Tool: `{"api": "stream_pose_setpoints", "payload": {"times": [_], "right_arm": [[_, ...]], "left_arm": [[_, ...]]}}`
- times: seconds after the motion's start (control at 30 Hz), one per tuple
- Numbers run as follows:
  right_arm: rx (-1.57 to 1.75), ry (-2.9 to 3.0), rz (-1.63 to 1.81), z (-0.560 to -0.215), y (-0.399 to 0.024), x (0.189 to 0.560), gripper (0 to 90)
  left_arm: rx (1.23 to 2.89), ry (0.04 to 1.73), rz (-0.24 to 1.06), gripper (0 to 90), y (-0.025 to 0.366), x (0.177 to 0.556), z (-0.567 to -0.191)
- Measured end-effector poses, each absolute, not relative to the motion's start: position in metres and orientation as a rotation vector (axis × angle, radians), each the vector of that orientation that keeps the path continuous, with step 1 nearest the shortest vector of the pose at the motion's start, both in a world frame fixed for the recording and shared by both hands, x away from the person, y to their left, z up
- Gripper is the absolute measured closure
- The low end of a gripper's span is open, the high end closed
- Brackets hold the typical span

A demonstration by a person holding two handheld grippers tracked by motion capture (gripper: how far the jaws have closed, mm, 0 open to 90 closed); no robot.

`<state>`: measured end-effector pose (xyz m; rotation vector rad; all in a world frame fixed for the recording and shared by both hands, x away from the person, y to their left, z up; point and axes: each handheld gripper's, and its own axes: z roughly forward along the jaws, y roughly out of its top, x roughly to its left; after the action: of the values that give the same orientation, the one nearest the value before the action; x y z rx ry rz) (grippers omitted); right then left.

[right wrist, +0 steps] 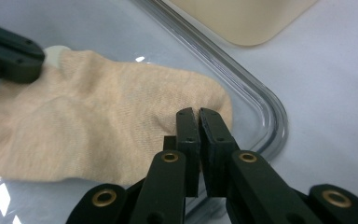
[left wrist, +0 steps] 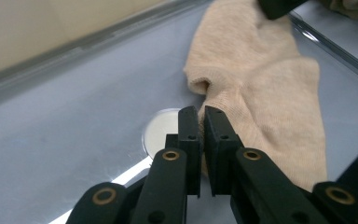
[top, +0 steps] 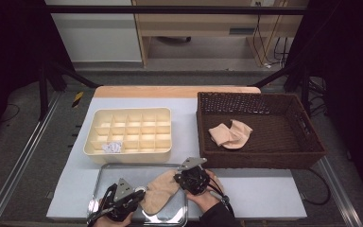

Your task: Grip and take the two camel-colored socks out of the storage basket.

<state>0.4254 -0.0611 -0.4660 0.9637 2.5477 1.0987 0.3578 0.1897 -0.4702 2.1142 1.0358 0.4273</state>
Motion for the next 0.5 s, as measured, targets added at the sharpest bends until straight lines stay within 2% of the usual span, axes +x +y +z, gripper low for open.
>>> {"api": "stream_pose_setpoints", "payload": {"times": [0.23,0.4,0.5], "right_arm": [[0.998,2.574,1.129,-0.460,-0.077,0.407,85.8],[1.001,2.569,1.148,-0.459,-0.079,0.405,79.5],[1.023,2.502,1.183,-0.454,-0.088,0.408,76.1]], "left_arm": [[2.115,1.036,0.459,83.3,0.187,0.374,-0.470],[2.068,1.070,0.479,65.3,0.193,0.375,-0.468],[2.031,1.085,0.477,60.4,0.201,0.370,-0.464]]}}
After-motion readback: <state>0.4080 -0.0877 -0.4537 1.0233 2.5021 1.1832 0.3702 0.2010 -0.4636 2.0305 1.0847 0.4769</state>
